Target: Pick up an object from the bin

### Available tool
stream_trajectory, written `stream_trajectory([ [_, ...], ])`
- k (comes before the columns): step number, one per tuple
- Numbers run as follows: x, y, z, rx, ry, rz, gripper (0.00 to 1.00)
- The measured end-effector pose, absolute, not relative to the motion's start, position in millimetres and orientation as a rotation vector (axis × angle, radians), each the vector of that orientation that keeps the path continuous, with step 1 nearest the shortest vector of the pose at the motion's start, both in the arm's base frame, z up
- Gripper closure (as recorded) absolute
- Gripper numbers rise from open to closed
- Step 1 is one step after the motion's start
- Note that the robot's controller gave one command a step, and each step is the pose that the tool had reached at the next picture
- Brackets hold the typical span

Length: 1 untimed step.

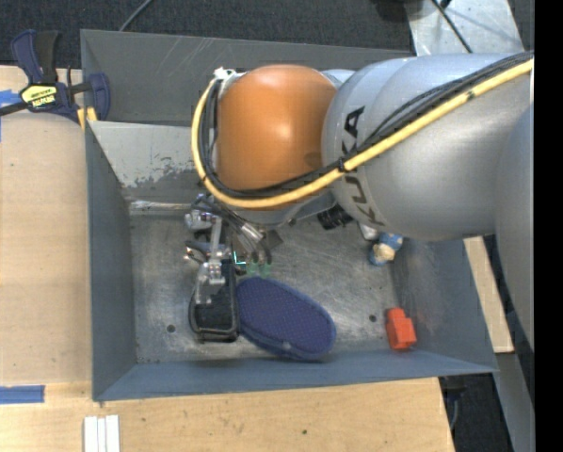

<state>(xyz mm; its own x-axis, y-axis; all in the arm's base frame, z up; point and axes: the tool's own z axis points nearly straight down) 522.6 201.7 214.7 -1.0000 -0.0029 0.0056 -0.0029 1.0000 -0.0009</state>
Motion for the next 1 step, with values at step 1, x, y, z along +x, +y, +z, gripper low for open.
stream_trajectory([
  [1,627.9,91.9,74.9,0.917,-3.009,-0.003,0.0],
])
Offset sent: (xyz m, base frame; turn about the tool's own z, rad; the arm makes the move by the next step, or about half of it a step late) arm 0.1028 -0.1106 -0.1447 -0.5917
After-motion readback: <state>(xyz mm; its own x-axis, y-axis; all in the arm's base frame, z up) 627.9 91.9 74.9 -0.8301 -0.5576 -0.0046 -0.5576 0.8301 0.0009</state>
